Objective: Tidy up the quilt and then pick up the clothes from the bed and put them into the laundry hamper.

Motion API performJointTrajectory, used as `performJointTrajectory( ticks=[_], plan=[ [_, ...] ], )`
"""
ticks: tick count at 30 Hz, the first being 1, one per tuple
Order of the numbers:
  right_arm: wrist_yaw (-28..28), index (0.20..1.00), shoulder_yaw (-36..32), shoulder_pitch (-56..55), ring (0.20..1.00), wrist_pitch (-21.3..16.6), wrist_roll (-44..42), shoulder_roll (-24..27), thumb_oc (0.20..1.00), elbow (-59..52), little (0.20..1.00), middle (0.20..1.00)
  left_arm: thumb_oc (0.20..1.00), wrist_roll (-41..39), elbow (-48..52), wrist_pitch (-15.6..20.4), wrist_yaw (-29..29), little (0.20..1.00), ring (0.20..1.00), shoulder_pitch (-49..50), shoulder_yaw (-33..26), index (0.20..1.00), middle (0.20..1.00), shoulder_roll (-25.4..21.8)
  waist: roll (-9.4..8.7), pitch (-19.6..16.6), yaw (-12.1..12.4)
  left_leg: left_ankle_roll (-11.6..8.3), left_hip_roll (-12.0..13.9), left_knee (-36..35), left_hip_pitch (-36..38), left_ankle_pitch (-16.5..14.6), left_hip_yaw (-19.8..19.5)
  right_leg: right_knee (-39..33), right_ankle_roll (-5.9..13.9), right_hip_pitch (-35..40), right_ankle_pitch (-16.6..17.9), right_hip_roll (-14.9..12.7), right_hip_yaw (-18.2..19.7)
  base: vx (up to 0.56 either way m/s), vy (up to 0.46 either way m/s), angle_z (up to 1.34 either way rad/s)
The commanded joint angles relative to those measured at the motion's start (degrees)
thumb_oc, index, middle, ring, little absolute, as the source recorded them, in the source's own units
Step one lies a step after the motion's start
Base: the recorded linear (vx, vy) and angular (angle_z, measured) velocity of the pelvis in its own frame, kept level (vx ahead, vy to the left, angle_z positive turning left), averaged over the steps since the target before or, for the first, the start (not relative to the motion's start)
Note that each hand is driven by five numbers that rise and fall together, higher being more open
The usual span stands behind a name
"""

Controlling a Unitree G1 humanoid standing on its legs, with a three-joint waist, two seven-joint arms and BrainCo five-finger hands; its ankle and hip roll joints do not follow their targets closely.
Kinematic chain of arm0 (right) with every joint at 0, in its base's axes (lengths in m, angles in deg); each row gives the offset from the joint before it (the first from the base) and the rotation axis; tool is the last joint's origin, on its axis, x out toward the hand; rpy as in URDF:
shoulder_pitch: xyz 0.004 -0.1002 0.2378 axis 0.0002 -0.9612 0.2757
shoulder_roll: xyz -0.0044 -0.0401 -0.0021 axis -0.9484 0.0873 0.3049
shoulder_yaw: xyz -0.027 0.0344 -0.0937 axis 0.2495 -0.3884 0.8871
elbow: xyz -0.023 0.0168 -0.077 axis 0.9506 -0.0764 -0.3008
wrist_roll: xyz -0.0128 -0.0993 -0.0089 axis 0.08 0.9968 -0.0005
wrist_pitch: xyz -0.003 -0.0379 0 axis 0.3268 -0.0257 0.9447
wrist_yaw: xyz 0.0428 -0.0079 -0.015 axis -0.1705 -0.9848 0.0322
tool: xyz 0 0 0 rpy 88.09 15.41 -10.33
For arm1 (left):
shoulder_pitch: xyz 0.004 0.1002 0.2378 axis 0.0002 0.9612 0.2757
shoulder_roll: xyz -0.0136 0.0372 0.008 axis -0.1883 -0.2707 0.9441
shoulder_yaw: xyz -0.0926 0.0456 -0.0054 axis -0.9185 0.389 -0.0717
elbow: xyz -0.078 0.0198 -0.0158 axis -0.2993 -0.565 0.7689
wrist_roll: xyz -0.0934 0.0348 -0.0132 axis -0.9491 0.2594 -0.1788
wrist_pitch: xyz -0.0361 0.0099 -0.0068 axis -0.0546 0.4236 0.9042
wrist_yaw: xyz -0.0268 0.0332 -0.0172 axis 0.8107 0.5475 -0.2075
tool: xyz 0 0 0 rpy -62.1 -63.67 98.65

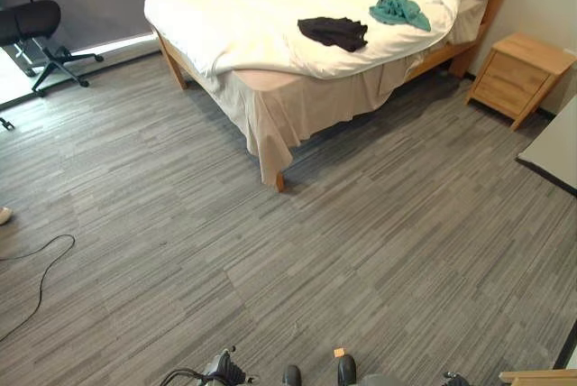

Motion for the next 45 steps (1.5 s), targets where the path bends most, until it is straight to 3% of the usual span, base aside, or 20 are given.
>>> performJointTrajectory(
  ticks=[1,7,9,10,11,13,15,17,20,23,25,29,31,33,34,35,36,37,42,45],
  plan=[
    [0.11,1.0,2.56,4.72,1.0,1.02,2.68,0.77,1.0,2.0,1.0,1.0,1.0,0.89,-0.5,0.37,0.03,1.0,1.0,-3.45,-0.71,1.0,1.0,-2.06,-1.67,3.09,-0.58,-1.15,-1.91,-0.81,1.39,-4.59,0.08,-4.62,7.7,5.55,-4.76,-4.6,1.96,-0.01,0.008,-0.05],
    [-0.21,1.0,1.98,6.62,1.0,1.01,1.75,1.11,1.0,1.51,1.0,1.0,1.0,-1.79,-0.49,0.36,0.22,1.0,1.0,-4.56,-1.81,1.0,1.0,-2.86,-1.68,4.45,0.27,-0.17,-1.93,-0.81,-1.0,-4.24,0.48,-0.18,7.71,1.27,-5.76,-4.19,2.71,-0.02,0.035,-0.11],
    [-0.04,1.0,0.8,6.93,1.0,0.93,0.89,1.39,1.0,0.81,1.0,1.0,1.0,-2.2,-0.82,-0.09,0.72,1.0,1.0,-5.38,-2.21,1.0,1.0,-3.82,-2.23,5.63,0.5,1.03,-2.07,3.39,-2.29,-6.5,0.48,11.66,8.99,-3.68,-7.64,-3.94,1.78,0.02,0.063,-0.15],
    [-0.1,1.0,-0.74,5.94,1.0,0.78,-0.07,1.48,1.0,0.3,1.0,1.0,1.0,-2.88,-0.49,-0.25,0.35,1.0,1.0,-5.12,-3.05,1.0,1.0,-4.05,-1.57,6.15,0.16,1.84,-1.8,4.44,-1.19,-7.82,-0.23,21.98,11.49,-7.18,-5.63,-4.78,0.31,0.08,0.052,-0.14],
    [-0.09,1.0,-0.74,5.92,1.0,0.79,-0.07,1.49,1.0,0.28,1.0,1.0,1.0,-2.88,-0.47,-0.26,0.35,1.0,1.0,-5.11,-3.05,1.0,1.0,-4.04,-1.66,6.11,0.14,1.88,-1.93,4.5,-1.28,-7.84,-0.23,22.33,11.53,-7.4,-5.82,-4.91,0.35,0.11,0.079,-0.1],
    [-0.45,1.0,-2.3,5.57,1.0,0.79,-2.16,1.54,1.0,-1.01,1.0,1.0,1.0,-5.49,-0.52,-0.73,-0.01,1.0,1.0,-4.26,-5.0,1.0,1.0,-3.42,-0.01,8.04,-0.85,2.89,-0.67,4.31,0.92,-7.69,-0.98,36.19,12.18,-14.1,-1.43,-4.76,0.32,0.12,0.062,0.24],
    [-0.94,1.0,-3.31,5.26,1.0,0.77,-3.16,1.31,1.0,-1.25,1.0,1.0,1.0,-6.08,-1.92,-1.18,0.28,1.0,1.0,-3.53,-5.94,1.0,1.0,-2.77,0.9,8.39,-1.73,2.61,0.26,2.7,4.1,-7.97,-1.24,40.56,11.66,-18.45,-2.09,-4.58,-0.17,0.31,0.016,0.16],
    [-1.12,1.0,-3.01,4.76,1.0,1.06,-2.45,0.93,1.0,-0.38,1.0,1.0,1.0,-5.87,-2.82,-1.25,0.35,1.0,1.0,-3.37,-6.07,1.0,1.0,-2.53,0.71,8.01,-2.55,2.01,-0.14,1.14,7.17,-9.36,-1.26,32.62,10.76,-18.8,-3.46,-5.99,-3.15,0.46,-0.074,-0.03],
    [-0.27,1.0,-2.42,3.61,1.0,1.42,-1.6,0.31,1.0,0.86,1.0,1.0,1.0,-4.26,-4.58,-0.86,1.42,1.0,1.0,-3.59,-5.72,1.0,1.0,-1.81,-0.14,7.77,-4.98,-0.47,-0.61,-0.74,13.15,-13.55,-2.87,5.19,10.86,-17.86,-0.04,-6.09,-2.3,0.65,-0.177,0.11],
    [0.09,1.0,-2.3,2.76,1.0,1.81,-1.06,0.28,1.0,2.12,1.0,1.0,1.0,-1.85,-5.79,-0.94,2.78,1.0,1.0,-3.19,-4.57,1.0,1.0,-1.45,0.67,7.09,-5.45,-1.22,0.37,0.11,15.05,-15.71,-2.83,2.85,11.02,-17.86,1.24,-5.82,-2.04,0.59,-0.165,0.3],
    [0.41,1.0,-1.74,2.33,1.0,1.89,0.11,0.84,1.0,2.99,1.0,1.0,1.0,-0.65,-6.19,-1.18,3.03,1.0,1.0,-2.61,-3.93,1.0,1.0,-0.97,1.53,6.43,-6.22,-2.68,1.61,8.58,13.53,-12.69,-2.22,5.08,8.86,-16.49,2.12,-4.56,-1.83,0.48,-0.147,0.05],
    [-0.65,1.0,-1.0,2.53,1.0,2.21,0.92,2.92,1.0,2.98,1.0,1.0,1.0,-1.36,-3.4,-1.73,2.67,1.0,1.0,-4.12,-3.15,1.0,1.0,-1.82,0.99,7.74,-5.59,-5.07,3.01,41.45,-1.36,3.49,-1.48,1.47,3.34,-7.47,-0.51,-3.3,-3.3,0.43,-0.251,0.23],
    [-1.31,1.0,-1.13,4.08,1.0,2.34,0.38,3.83,1.0,2.5,1.0,1.0,1.0,-3.72,-1.46,-1.53,1.25,1.0,1.0,-5.75,-3.23,1.0,1.0,-2.2,-1.96,8.98,-3.5,-3.55,5.49,51.47,-10.35,1.54,2.9,-1.25,2.0,-1.38,-2.9,-4.65,-2.98,0.7,-0.282,-0.37],
    [-1.87,1.0,-1.22,5.07,1.0,2.4,0.12,4.46,1.0,2.29,1.0,1.0,1.0,-4.23,-0.4,-1.05,0.45,1.0,1.0,-6.24,-2.76,1.0,1.0,-1.58,-2.56,9.17,-1.62,-3.52,5.27,46.02,-16.19,-1.25,6.15,-3.21,2.51,3.35,-4.47,-5.23,-2.92,0.73,-0.036,-0.08],
    [-2.06,1.0,-1.48,5.03,1.0,1.51,-0.77,5.01,1.0,1.44,1.0,1.0,1.0,-4.42,-0.16,-0.6,-0.09,1.0,1.0,-5.37,-3.01,1.0,1.0,-0.9,-1.77,8.53,-0.4,-3.42,3.53,31.13,-17.61,-1.08,8.19,-4.37,3.78,6.46,-5.94,-4.93,-2.33,0.39,0.106,0.11],
    [-2.06,1.0,-1.48,5.01,1.0,1.51,-0.78,5.03,1.0,1.43,1.0,1.0,1.0,-4.42,-0.16,-0.6,-0.1,1.0,1.0,-5.36,-3.0,1.0,1.0,-0.88,-1.99,8.47,-0.36,-3.36,3.23,30.44,-17.32,-0.68,8.38,-4.4,3.84,6.42,-5.89,-5.21,-2.27,0.8,0.215,-0.06],
    [-2.02,1.0,-2.08,4.98,1.0,0.96,-2.14,5.14,1.0,0.33,1.0,1.0,1.0,-4.12,-0.5,-0.76,0.05,1.0,1.0,-4.54,-3.45,1.0,1.0,-0.24,-1.45,7.33,0.8,-3.69,2.73,14.34,-17.26,1.75,11.14,-4.62,5.11,10.1,-8.36,-4.69,-2.18,0.6,0.133,-0.19],
    [-1.99,1.0,-2.43,4.96,1.0,0.62,-2.32,4.92,1.0,0.21,1.0,1.0,1.0,-3.47,-1.0,-1.04,-0.05,1.0,1.0,-4.26,-3.8,1.0,1.0,-0.27,-1.34,6.87,1.19,-4.39,3.74,9.64,-18.61,3.84,13.95,-4.62,5.18,12.07,-9.98,-3.75,-2.59,0.61,0.134,-0.38],
    [-1.56,1.0,-1.35,4.08,1.0,0.47,-0.57,2.5,1.0,0.4,1.0,1.0,1.0,-1.69,-3.79,-2.52,0.17,1.0,1.0,-1.91,-5.39,1.0,1.0,-0.47,-3.44,5.05,3.3,-1.93,3.41,6.32,-15.67,4.54,15.36,4.79,5.74,14.85,-14.08,-3.26,-2.91,0.54,0.066,-0.46],
    [-0.92,1.0,-1.73,4.26,1.0,0.74,-0.46,1.01,1.0,-0.75,1.0,1.0,1.0,-0.53,-4.94,-3.01,0.26,1.0,1.0,-1.47,-5.92,1.0,1.0,-1.32,-4.59,5.75,2.64,0.77,2.33,5.67,-11.24,1.77,15.54,26.92,11.34,6.27,-5.93,-6.68,-4.05,0.35,0.094,-0.05]
  ],
)
